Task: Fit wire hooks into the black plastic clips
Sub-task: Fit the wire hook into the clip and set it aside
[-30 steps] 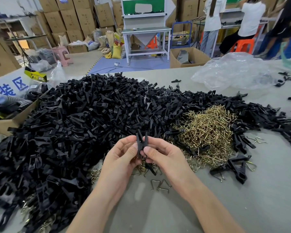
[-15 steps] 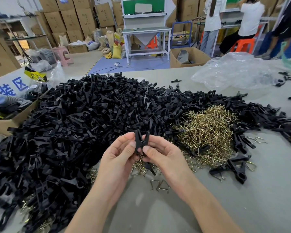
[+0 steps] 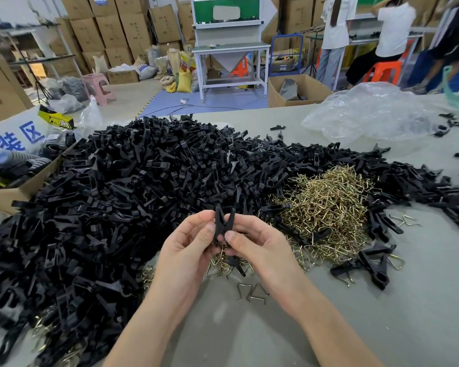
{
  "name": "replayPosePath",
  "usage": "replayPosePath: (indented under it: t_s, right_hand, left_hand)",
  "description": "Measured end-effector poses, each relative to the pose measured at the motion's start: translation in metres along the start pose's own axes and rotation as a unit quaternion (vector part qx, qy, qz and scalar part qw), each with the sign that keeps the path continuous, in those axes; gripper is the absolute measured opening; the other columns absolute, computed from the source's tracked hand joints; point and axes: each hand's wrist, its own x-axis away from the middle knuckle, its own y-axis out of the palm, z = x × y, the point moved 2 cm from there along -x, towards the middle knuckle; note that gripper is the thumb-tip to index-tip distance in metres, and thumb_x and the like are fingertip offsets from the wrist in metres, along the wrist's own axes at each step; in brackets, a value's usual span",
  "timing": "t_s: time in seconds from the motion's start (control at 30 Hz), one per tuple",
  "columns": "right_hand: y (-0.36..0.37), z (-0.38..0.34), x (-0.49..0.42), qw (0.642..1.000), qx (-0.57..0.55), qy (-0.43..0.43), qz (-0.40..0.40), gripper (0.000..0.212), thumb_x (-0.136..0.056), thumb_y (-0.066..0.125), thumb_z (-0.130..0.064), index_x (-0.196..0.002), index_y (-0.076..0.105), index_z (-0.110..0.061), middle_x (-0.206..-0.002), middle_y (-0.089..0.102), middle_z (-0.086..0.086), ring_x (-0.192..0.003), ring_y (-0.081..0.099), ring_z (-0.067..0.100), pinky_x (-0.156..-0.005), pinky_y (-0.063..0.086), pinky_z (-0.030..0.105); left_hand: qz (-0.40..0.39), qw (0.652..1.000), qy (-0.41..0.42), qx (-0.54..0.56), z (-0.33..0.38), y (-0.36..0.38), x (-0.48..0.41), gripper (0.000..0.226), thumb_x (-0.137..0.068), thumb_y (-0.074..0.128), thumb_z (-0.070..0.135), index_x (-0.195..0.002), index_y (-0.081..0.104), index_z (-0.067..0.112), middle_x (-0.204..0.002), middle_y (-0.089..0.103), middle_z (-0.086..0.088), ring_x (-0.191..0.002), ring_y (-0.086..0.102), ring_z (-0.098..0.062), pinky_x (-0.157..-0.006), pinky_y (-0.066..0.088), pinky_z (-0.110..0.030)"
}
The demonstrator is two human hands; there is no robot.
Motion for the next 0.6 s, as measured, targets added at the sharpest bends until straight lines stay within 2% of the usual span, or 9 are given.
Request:
replayPosePath:
  t_s: [0.1, 0.2, 0.37, 0.43, 0.53, 0.6]
  right_hand:
    - [-0.0013, -0.0024, 0.0012, 1.0, 0.022, 0.002, -0.003, 0.027, -0.093, 0.07, -0.012, -0.112, 0.075, -0.031, -0.112, 0.076, -0.001, -0.106, 0.072, 0.016, -0.084, 0.058, 0.026]
    - [-0.0037, -0.0038, 0.0004, 0.999, 0.038, 0.009, 0.002, 0.026, -0.093, 0.069, -0.007, -0.112, 0.075, -0.025, -0.108, 0.077, 0.0, -0.103, 0.073, 0.016, -0.082, 0.058, 0.024]
    - [-0.0084, -0.0071, -0.0006, 0.999, 0.039, 0.017, 0.009, 0.022, -0.091, 0.072, -0.01, -0.102, 0.079, -0.027, -0.101, 0.079, 0.002, -0.096, 0.075, 0.017, -0.076, 0.058, 0.02]
    - [-0.0093, -0.0071, -0.0008, 0.999, 0.031, 0.023, 0.009, 0.018, -0.088, 0.074, -0.014, -0.099, 0.08, -0.027, -0.101, 0.079, 0.003, -0.095, 0.075, 0.017, -0.076, 0.058, 0.021]
    - [-0.01, -0.0052, -0.0015, 0.999, 0.018, 0.028, 0.011, 0.017, -0.081, 0.077, -0.022, -0.096, 0.079, -0.027, -0.102, 0.078, 0.003, -0.097, 0.074, 0.016, -0.078, 0.058, 0.022]
    - [-0.01, -0.0035, -0.0021, 0.999, 0.012, 0.032, 0.004, 0.019, -0.083, 0.076, -0.018, -0.101, 0.076, -0.024, -0.102, 0.078, 0.006, -0.097, 0.074, 0.018, -0.079, 0.058, 0.023]
  left_hand:
    - [0.002, 0.999, 0.015, -0.042, 0.0, -0.0012, 0.0002, 0.028, -0.085, 0.064, 0.018, -0.111, 0.068, 0.006, -0.112, 0.073, -0.015, -0.088, 0.065, -0.017, -0.075, 0.054, -0.026]
    - [0.011, 0.993, 0.038, -0.109, 0.0007, -0.0021, 0.0015, 0.021, -0.085, 0.067, 0.026, -0.103, 0.073, 0.016, -0.106, 0.074, -0.01, -0.087, 0.063, -0.018, -0.075, 0.053, -0.027]
    - [-0.002, 0.981, 0.06, -0.183, 0.0018, 0.001, 0.0067, 0.014, -0.091, 0.063, 0.03, -0.101, 0.073, 0.026, -0.107, 0.075, -0.002, -0.097, 0.07, -0.018, -0.088, 0.053, -0.037]
    - [0.001, 0.979, 0.066, -0.192, 0.0012, 0.0016, 0.0073, 0.013, -0.096, 0.061, 0.022, -0.102, 0.072, 0.026, -0.105, 0.075, 0.0, -0.095, 0.069, -0.017, -0.088, 0.054, -0.034]
    - [0.015, 0.974, 0.081, -0.209, -0.0014, 0.0026, 0.0072, 0.017, -0.099, 0.058, 0.016, -0.101, 0.069, 0.03, -0.094, 0.07, 0.003, -0.078, 0.061, -0.009, -0.076, 0.052, -0.021]
    - [0.015, 0.975, 0.081, -0.208, -0.0036, 0.0037, 0.0071, 0.019, -0.099, 0.057, 0.016, -0.101, 0.068, 0.031, -0.094, 0.068, 0.001, -0.078, 0.058, -0.009, -0.076, 0.052, -0.023]
